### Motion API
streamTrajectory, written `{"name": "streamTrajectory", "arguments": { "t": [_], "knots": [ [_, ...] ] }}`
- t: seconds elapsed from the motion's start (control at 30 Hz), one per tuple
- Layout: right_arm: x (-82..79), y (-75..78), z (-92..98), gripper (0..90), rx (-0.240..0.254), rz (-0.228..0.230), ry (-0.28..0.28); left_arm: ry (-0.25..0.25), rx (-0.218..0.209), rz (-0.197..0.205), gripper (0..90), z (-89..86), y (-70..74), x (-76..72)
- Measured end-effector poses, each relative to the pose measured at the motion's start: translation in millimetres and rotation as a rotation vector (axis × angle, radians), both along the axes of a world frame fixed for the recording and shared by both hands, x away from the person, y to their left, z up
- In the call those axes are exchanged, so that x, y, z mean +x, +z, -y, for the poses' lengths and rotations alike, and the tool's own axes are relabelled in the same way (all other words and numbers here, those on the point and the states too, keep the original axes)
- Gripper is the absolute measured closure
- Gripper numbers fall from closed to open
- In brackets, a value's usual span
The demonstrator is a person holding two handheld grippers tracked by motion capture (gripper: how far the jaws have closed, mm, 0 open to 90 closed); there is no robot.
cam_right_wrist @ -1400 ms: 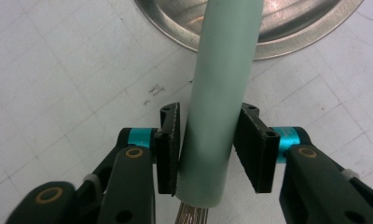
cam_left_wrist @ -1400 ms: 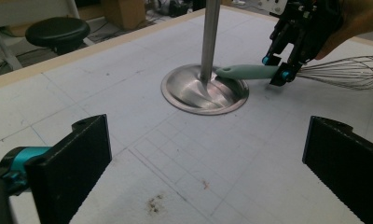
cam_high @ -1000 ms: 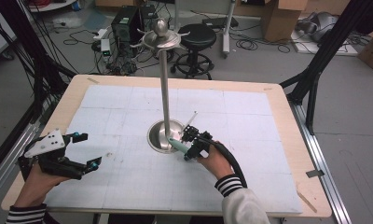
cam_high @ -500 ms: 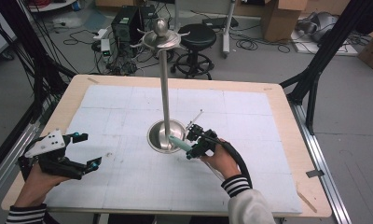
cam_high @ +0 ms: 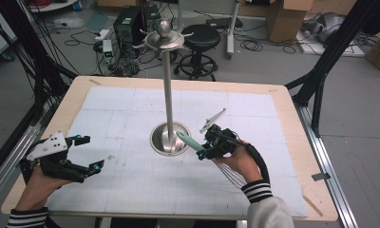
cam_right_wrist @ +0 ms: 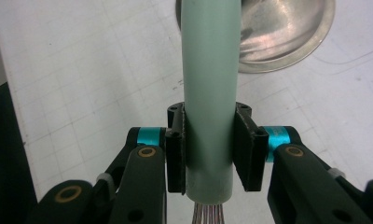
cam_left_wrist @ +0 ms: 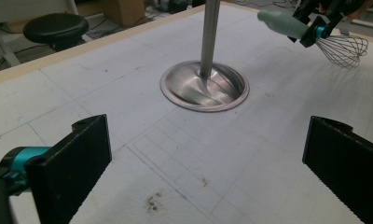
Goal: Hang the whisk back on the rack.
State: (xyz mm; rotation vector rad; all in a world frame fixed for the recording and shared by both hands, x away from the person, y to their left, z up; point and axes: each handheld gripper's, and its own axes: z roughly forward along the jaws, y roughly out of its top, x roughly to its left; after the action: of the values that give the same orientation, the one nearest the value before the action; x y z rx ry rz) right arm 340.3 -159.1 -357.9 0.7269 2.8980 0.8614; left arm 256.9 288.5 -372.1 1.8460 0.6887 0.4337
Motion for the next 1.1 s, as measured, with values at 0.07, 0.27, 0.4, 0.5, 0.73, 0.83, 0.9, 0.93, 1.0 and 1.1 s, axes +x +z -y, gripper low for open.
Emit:
{"name": "streamTrajectory", "arguments": {
  "t": [0.07, 0.27, 0.4, 0.5, 0.73, 0.83, 0.9, 0.93, 1.0, 1.1],
  "knots": [
    [-0.7, 3.4, 4.3, 69.2, 0.014, 0.009, -0.001, -0.003, 0.004, -0.001, 1.7, 0.7, -0.2, 0.1],
    [-5.0, 16.1, 13.5, 69.3, 0.059, 0.052, 0.014, -0.003, 0.002, -0.001, 1.7, 0.5, -0.2, 0.1],
    [-6.3, 21.1, 17.7, 69.3, 0.09, 0.073, 0.019, -0.002, 0.003, 0.0, 1.7, 0.6, -0.1, -0.3],
    [-7.3, 24.9, 21.7, 69.3, 0.12, 0.082, 0.021, -0.002, 0.004, 0.0, 1.7, 0.4, -0.1, -0.4],
    [-9.5, 35.3, 28.7, 69.3, 0.155, 0.117, 0.035, 0.002, 0.005, -0.002, 1.7, -0.5, -0.7, -0.5],
    [-9.7, 38.9, 31.1, 69.3, 0.168, 0.123, 0.029, 0.003, 0.004, -0.003, 1.7, -0.6, -0.8, -0.5],
    [-9.9, 42.7, 33.5, 69.3, 0.182, 0.128, 0.026, 0.003, 0.005, -0.003, 1.7, -0.7, -0.8, -0.4],
    [-10.3, 45.1, 34.6, 69.3, 0.183, 0.131, 0.026, 0.003, 0.004, -0.003, 1.7, -0.7, -0.9, -0.4],
    [-10.9, 49.9, 37.1, 69.3, 0.198, 0.144, 0.027, 0.003, 0.005, -0.003, 1.7, -0.7, -1.0, -0.4],
    [-11.7, 59.2, 41.8, 69.3, 0.228, 0.167, 0.027, 0.004, 0.004, -0.003, 1.7, -0.9, -0.8, -0.4]
  ]
}}
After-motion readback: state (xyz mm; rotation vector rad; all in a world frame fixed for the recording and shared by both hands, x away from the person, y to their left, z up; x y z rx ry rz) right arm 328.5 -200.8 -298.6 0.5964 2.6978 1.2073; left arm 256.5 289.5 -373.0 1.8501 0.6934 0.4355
